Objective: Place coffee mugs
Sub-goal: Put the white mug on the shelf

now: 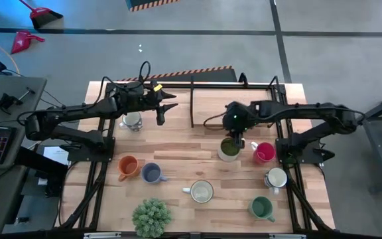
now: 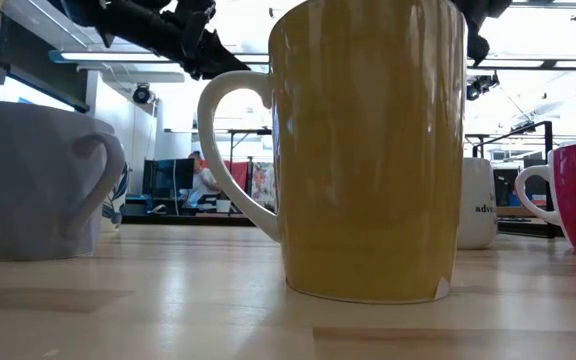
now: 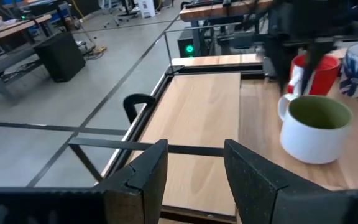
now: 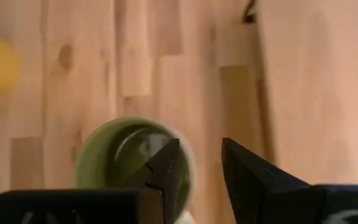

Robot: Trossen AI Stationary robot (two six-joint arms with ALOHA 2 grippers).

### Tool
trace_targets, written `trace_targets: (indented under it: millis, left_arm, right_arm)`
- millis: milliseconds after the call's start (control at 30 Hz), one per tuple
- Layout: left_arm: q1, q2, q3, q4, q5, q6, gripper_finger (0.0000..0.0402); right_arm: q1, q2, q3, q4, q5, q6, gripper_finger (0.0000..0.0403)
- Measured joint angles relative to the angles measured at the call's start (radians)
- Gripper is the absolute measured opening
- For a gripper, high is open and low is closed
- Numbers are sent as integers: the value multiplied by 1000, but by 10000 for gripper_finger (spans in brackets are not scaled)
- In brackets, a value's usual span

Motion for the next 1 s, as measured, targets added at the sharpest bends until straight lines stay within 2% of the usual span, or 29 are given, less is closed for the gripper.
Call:
trace_targets:
  millis: [133, 400, 600, 1000]
  left_arm:
    - [0, 0, 0, 0, -8, 3, 147]
    - [0, 0, 0, 0, -8, 3, 147]
    - [0, 0, 0, 0, -8, 3, 147]
    - [0, 0, 0, 0, -7, 13, 147]
  right_arm:
    - [51, 23, 0, -15, 14, 30, 97]
    - [112, 79, 1, -32, 172, 87, 110]
    - [114, 135, 1, -29, 161, 147, 110]
    - [114, 218, 1, -8, 161, 108, 110]
